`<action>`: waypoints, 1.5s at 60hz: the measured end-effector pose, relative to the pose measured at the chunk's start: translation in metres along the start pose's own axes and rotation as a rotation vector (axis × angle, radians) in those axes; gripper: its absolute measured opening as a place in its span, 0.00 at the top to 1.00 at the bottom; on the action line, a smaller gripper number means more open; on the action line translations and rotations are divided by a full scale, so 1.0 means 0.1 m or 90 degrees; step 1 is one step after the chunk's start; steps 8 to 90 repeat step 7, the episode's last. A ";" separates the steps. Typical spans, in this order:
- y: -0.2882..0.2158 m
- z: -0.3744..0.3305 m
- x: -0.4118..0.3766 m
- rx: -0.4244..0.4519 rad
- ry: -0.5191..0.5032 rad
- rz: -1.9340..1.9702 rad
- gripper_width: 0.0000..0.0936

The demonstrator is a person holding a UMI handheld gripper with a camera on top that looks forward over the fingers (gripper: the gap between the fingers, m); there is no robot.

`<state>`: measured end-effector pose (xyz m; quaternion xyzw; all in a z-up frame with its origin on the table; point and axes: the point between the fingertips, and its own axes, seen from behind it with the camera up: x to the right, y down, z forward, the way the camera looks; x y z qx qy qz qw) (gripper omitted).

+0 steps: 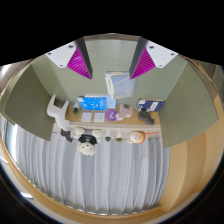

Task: Fold towel

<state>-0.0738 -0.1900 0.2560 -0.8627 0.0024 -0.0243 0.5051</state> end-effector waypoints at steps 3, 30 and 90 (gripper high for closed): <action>0.03 -0.06 -0.03 0.001 -0.003 0.002 0.21; 0.09 -0.13 -0.05 -0.002 -0.004 0.001 0.21; 0.09 -0.13 -0.05 -0.002 -0.004 0.001 0.21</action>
